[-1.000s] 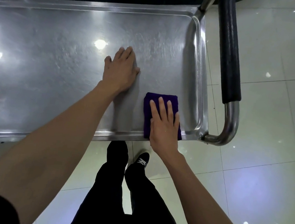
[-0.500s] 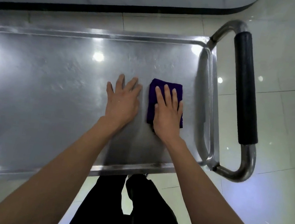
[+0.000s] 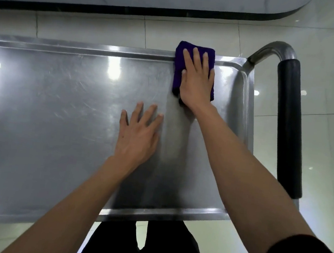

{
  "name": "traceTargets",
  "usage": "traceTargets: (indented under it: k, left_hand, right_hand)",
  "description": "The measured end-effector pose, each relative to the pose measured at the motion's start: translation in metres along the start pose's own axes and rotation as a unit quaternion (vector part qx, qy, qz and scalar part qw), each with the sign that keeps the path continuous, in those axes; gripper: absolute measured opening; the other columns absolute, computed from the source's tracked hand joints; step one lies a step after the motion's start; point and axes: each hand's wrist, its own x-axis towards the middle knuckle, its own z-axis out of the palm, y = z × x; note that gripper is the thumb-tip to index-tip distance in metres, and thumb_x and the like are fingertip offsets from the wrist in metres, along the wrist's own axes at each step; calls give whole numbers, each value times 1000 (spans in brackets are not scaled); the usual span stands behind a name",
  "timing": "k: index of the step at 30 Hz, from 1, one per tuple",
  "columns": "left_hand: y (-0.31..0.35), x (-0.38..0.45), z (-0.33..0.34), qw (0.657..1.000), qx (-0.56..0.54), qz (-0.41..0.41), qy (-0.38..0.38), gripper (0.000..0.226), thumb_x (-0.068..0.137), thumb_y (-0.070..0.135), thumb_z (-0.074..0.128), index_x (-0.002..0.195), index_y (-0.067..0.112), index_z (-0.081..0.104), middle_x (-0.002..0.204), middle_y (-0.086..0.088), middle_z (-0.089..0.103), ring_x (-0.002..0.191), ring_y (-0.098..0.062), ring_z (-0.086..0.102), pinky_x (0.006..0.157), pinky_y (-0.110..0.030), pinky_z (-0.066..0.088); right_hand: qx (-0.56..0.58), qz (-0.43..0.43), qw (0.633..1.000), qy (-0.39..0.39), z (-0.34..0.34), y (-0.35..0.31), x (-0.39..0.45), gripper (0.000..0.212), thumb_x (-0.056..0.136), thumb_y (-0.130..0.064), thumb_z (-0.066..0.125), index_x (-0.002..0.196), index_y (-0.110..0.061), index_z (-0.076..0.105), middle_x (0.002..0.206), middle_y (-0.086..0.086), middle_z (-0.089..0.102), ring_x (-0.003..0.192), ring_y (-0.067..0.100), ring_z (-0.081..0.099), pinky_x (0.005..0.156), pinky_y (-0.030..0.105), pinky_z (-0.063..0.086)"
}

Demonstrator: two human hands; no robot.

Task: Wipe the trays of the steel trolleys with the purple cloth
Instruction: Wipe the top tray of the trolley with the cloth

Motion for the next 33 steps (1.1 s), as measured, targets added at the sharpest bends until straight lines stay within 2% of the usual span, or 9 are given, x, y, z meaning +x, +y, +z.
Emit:
traceTargets:
  k: [6, 12, 18, 22, 24, 29, 33]
  left_hand:
    - [-5, 6, -2, 1000, -12, -15, -10, 55, 103, 45, 36, 156, 33, 27, 167, -8, 8, 155, -30, 1, 120, -61, 15]
    - [-7, 7, -3, 999, -3, -8, -32, 58, 103, 50, 29, 159, 37, 16, 168, -4, 0, 155, -27, -7, 123, -57, 9]
    - [-17, 8, -13, 998, -22, 13, -49, 68, 96, 39, 52, 158, 30, 23, 168, -2, 6, 155, -25, 0, 123, -52, 14]
    - [-19, -2, -15, 1000, -7, 12, -25, 65, 93, 38, 60, 152, 25, 35, 162, -3, 18, 150, -28, 12, 118, -50, 26]
    - [-20, -11, -12, 1000, -1, -9, -13, 64, 91, 44, 62, 149, 31, 38, 159, -2, 20, 148, -30, 13, 114, -53, 29]
    - [-22, -20, -5, 999, -24, -26, -22, 60, 94, 45, 60, 148, 39, 34, 164, 1, 10, 152, -32, 0, 113, -70, 17]
    - [-22, -25, 2, 997, -61, -41, -10, 60, 96, 46, 58, 150, 39, 32, 166, -3, 8, 153, -34, -3, 114, -72, 8]
  right_hand:
    - [2, -37, 999, 12, -2, 0, 23, 57, 103, -23, 36, 157, -30, 19, 166, -2, 14, 153, 25, 2, 123, 54, 7]
    - [-7, -76, 997, -28, 4, 14, -40, 57, 104, -24, 34, 157, -30, 15, 166, -3, 10, 153, 23, 1, 123, 53, 8]
    - [0, -68, 996, -54, 21, 17, -147, 58, 104, -24, 32, 158, -32, 11, 167, -4, 6, 153, 21, -3, 123, 54, 6]
    - [4, -47, 997, -55, 39, 13, -213, 60, 103, -25, 32, 158, -33, 8, 167, -5, 3, 153, 20, -7, 122, 55, 4]
    - [-1, -46, 998, -51, 48, 10, -244, 61, 103, -26, 32, 158, -34, 6, 167, -4, 3, 153, 21, -7, 122, 56, 6]
    - [-16, -28, 999, -44, 66, 2, -311, 61, 102, -27, 29, 158, -35, 3, 167, -5, 1, 153, 20, -8, 122, 55, 7]
    - [-27, -29, 998, -38, 77, -3, -357, 62, 102, -26, 31, 158, -33, 6, 167, -5, 3, 154, 21, -6, 122, 54, 10]
